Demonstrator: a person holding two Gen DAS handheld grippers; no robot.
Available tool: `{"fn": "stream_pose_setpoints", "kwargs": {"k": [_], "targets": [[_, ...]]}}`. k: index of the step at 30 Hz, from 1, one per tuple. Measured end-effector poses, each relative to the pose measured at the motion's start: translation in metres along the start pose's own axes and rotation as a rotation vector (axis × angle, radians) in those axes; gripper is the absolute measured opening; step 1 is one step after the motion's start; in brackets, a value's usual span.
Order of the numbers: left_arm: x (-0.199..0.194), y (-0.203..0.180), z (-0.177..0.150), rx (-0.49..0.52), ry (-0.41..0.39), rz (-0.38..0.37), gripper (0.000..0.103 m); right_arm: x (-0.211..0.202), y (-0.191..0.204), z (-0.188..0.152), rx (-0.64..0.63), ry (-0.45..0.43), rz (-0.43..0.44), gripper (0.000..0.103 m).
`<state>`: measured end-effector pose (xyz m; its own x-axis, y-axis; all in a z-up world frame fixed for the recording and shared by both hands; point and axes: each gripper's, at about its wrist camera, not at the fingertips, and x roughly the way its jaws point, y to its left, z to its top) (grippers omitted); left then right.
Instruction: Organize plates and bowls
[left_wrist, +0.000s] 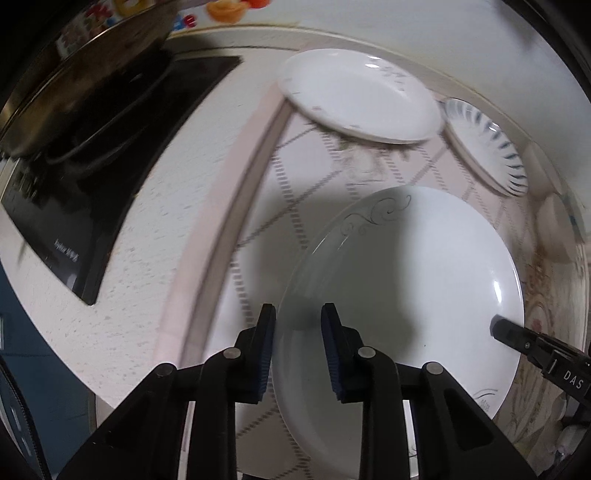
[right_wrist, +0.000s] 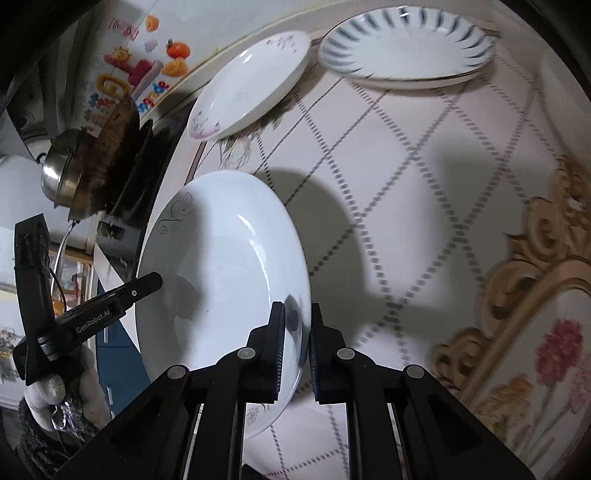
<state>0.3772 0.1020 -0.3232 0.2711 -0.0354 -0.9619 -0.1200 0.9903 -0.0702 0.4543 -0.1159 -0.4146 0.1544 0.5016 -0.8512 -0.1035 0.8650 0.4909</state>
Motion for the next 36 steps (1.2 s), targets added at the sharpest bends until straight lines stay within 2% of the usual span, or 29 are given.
{"fn": "stream_pose_setpoints", "kwargs": {"k": [7,13,21,36], "targets": [[0.009,-0.057,-0.003,0.091,0.008,-0.045,0.023,-0.047,-0.041,-0.015,0.059,-0.046,-0.027,0.013],[0.032,-0.091,-0.013,0.131,0.047,-0.063,0.023,-0.063,-0.079,-0.033,0.113,-0.052,-0.053,0.013],[0.041,-0.108,-0.015,0.172,0.053,-0.028,0.023,-0.064,-0.104,-0.047,0.148,-0.037,-0.058,0.013],[0.042,-0.117,-0.016,0.161,0.055,0.009,0.024,-0.057,-0.108,-0.046,0.168,0.002,-0.056,0.013]]}}
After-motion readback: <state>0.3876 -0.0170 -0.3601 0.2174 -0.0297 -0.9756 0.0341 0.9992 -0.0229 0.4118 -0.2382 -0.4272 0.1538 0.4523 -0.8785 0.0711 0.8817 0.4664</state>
